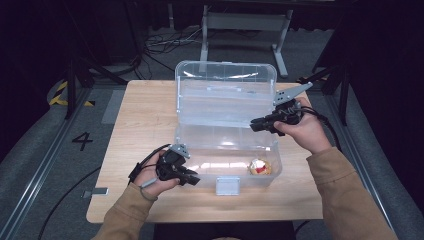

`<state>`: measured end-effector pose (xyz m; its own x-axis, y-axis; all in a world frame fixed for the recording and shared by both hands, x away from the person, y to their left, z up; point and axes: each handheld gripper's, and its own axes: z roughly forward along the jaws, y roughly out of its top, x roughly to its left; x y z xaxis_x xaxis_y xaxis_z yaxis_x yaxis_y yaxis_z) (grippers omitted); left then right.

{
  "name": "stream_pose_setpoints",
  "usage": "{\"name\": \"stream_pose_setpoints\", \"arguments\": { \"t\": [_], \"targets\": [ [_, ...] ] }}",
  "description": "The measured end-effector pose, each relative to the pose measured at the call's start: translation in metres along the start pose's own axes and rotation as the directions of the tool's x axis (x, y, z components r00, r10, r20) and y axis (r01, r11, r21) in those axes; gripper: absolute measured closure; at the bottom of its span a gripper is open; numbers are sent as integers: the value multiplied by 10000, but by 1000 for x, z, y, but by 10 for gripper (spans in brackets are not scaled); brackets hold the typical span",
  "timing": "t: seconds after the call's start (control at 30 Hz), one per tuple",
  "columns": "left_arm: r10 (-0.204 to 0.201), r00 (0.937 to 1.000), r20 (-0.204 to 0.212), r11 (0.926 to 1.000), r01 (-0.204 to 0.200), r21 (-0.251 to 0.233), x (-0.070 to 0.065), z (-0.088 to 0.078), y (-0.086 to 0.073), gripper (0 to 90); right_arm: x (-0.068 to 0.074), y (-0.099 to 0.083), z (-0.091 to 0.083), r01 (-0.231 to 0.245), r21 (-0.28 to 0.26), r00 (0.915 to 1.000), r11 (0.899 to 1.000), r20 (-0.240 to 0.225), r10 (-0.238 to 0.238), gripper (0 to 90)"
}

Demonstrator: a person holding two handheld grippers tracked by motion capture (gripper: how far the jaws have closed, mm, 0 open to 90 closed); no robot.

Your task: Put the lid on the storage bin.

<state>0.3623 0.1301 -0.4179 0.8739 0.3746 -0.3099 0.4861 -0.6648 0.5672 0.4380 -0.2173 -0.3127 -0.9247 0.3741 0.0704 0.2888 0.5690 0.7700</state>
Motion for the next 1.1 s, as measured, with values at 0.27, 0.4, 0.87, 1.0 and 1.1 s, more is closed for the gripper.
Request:
{"name": "stream_pose_setpoints", "arguments": {
  "t": [0.27,0.4,0.87,1.0,1.1],
  "targets": [
    [-5,10000,2,10000,5,-3,0,0,0,731,5,-3,-1,37,9,10000,10000,-80,-37,811],
    [-3,10000,2,10000,3,-7,0,0,0,731,7,-5,-1,53,21,9999,10000,-135,-53,812],
    [9,10000,-3,10000,-9,-2,0,0,0,731,15,-10,-2,157,91,9994,9998,-295,-154,816],
    [9,10000,-5,10000,-9,-5,0,0,0,731,18,-11,-2,180,139,9994,9997,-304,-176,817],
    [14,10000,-4,10000,-14,-7,0,0,0,731,19,-11,-2,199,161,9993,9997,-329,-194,818]
  ]
}}
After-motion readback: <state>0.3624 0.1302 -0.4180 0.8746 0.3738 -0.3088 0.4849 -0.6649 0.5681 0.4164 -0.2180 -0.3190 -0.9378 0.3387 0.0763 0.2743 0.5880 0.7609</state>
